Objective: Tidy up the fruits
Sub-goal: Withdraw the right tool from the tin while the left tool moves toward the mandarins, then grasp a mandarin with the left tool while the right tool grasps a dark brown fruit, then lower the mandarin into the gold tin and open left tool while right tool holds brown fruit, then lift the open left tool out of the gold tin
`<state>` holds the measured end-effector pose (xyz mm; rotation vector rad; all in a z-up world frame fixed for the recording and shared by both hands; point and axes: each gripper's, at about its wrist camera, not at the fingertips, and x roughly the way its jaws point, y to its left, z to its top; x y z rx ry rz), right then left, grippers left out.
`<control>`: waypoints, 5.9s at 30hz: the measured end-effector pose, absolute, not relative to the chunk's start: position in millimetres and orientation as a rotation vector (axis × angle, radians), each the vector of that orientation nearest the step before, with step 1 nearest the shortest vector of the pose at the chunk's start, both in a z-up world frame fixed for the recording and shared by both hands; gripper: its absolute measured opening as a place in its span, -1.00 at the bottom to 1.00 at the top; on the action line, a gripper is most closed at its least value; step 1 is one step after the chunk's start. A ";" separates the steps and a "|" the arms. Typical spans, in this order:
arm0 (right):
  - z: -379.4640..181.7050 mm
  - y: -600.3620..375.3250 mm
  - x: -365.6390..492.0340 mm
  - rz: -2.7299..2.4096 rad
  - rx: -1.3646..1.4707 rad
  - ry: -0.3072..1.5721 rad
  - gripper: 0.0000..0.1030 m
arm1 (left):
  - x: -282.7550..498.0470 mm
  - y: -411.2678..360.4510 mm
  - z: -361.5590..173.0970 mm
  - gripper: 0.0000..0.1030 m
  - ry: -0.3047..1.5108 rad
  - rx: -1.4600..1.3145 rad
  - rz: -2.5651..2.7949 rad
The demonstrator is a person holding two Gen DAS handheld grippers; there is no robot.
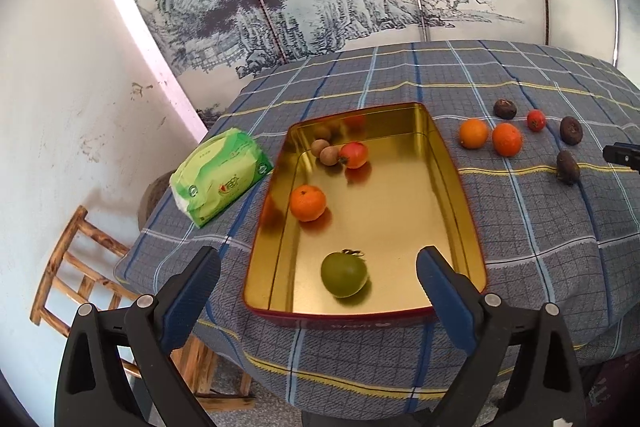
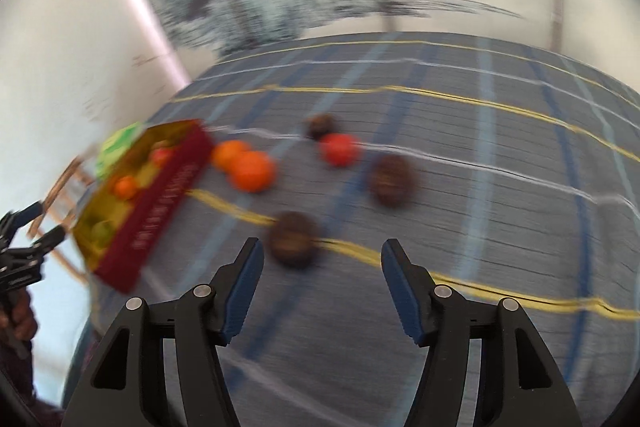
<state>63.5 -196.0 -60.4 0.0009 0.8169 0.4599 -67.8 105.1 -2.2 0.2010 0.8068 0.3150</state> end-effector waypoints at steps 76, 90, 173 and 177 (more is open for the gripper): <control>-79.6 -139.1 90.5 0.749 -0.223 0.819 0.21 | -7.9 22.5 6.6 -0.39 0.904 0.036 -0.224; -92.7 -166.0 103.1 0.570 -0.129 0.845 -0.19 | -34.8 95.4 2.7 -0.39 0.888 -0.109 -0.051; -94.8 -150.3 98.6 0.526 -0.263 0.825 -0.18 | -43.9 95.2 -21.6 0.28 0.839 0.015 0.093; -94.8 -149.4 98.4 0.520 -0.275 0.823 -0.18 | -49.2 96.6 -18.7 0.36 0.829 0.010 0.105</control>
